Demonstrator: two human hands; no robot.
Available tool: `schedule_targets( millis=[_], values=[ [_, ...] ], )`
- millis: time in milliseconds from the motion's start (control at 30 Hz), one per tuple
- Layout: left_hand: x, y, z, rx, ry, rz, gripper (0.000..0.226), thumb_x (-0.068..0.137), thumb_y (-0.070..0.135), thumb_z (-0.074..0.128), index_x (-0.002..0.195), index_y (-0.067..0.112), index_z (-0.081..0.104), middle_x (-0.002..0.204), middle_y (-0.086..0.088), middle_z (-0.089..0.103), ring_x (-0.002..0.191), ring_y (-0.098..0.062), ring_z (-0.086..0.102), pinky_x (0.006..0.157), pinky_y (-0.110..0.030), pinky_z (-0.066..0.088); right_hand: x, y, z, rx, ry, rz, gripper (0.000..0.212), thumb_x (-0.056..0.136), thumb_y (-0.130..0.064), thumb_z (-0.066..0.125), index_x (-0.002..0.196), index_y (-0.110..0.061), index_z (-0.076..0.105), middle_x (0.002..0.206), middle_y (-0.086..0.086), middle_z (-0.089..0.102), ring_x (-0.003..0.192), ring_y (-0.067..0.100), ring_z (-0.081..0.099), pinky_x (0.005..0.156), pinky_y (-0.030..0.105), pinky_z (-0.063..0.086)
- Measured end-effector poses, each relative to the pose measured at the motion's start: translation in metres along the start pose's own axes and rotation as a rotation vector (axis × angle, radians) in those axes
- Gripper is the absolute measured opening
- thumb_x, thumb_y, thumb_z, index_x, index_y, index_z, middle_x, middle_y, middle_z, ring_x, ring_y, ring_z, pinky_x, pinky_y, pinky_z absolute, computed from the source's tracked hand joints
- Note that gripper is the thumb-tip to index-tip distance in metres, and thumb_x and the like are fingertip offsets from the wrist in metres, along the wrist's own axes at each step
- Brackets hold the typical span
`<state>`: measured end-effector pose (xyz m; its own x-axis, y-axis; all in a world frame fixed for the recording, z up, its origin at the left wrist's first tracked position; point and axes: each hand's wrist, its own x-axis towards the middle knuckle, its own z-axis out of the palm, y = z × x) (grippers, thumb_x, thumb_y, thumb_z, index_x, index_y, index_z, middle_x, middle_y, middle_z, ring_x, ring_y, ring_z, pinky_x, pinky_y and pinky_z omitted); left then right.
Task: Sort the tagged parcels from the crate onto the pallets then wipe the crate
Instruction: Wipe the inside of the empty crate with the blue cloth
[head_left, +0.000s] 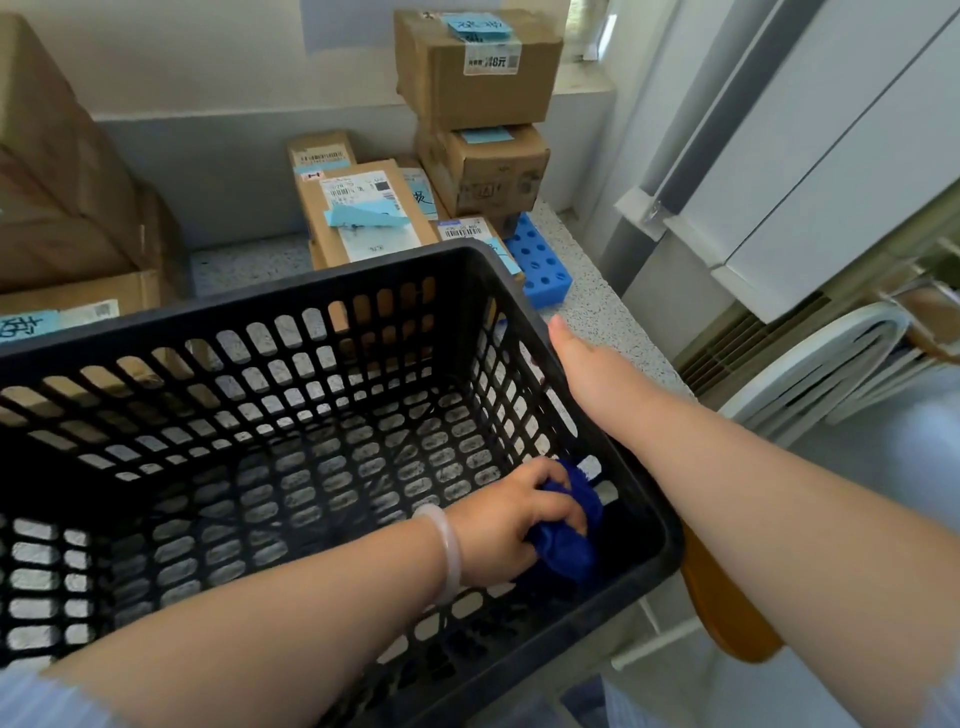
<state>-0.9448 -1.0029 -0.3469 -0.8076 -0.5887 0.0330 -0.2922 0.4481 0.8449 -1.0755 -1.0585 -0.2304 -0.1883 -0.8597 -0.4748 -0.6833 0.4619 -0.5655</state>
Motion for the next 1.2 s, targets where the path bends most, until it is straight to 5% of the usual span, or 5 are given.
schedule_targets(
  millis=[233, 567, 767, 1100, 1200],
  values=[
    [0.028, -0.026, -0.049, -0.223, 0.469, -0.324, 0.051, 0.088, -0.002, 0.055, 0.088, 0.048, 0.054, 0.113, 0.015, 0.049, 0.104, -0.001, 0.050, 0.100, -0.025, 0.037, 0.002, 0.003, 0.000, 0.015, -0.015, -0.050, 0.058, 0.101, -0.060, 0.015, 0.151, -0.035, 0.031, 0.157, -0.001, 0.034, 0.145, 0.021, 0.028, 0.117, 0.039, 0.017],
    [0.072, -0.049, -0.091, -0.494, 1.229, -0.624, 0.033, 0.091, 0.007, 0.054, 0.115, 0.029, 0.053, 0.126, -0.007, 0.055, 0.105, -0.022, 0.056, 0.093, -0.030, 0.043, 0.006, 0.008, 0.002, 0.007, -0.010, -0.049, 0.060, 0.099, -0.063, 0.013, 0.150, -0.037, 0.031, 0.157, -0.005, 0.033, 0.146, 0.019, 0.026, 0.117, 0.039, 0.016],
    [0.056, -0.031, -0.031, -0.250, 0.938, -0.422, 0.034, 0.085, -0.004, 0.064, 0.106, 0.022, 0.060, 0.130, -0.009, 0.038, 0.102, -0.005, 0.041, 0.086, 0.008, 0.020, 0.005, 0.007, 0.002, 0.014, 0.021, -0.102, 0.056, 0.103, -0.055, 0.017, 0.149, -0.032, 0.037, 0.155, -0.005, 0.036, 0.144, 0.016, 0.028, 0.114, 0.031, 0.018],
    [0.015, 0.005, 0.020, -0.332, 0.501, -0.531, 0.040, 0.087, -0.002, 0.060, 0.086, 0.037, 0.053, 0.119, -0.002, 0.037, 0.092, 0.005, 0.040, 0.077, 0.010, 0.022, 0.006, 0.006, 0.006, -0.044, 0.033, -0.117, 0.060, 0.101, -0.059, 0.015, 0.146, -0.030, 0.042, 0.148, 0.002, 0.046, 0.138, 0.021, 0.039, 0.110, 0.034, 0.025],
    [0.007, 0.011, 0.021, -0.388, 0.322, -0.522, 0.039, 0.087, -0.003, 0.059, 0.085, 0.036, 0.055, 0.111, 0.000, 0.037, 0.098, -0.010, 0.048, 0.096, -0.011, 0.043, 0.004, 0.004, 0.005, -0.063, 0.030, -0.120, 0.060, 0.102, -0.058, 0.014, 0.147, -0.029, 0.042, 0.149, 0.003, 0.046, 0.139, 0.022, 0.038, 0.111, 0.036, 0.025]
  ],
)
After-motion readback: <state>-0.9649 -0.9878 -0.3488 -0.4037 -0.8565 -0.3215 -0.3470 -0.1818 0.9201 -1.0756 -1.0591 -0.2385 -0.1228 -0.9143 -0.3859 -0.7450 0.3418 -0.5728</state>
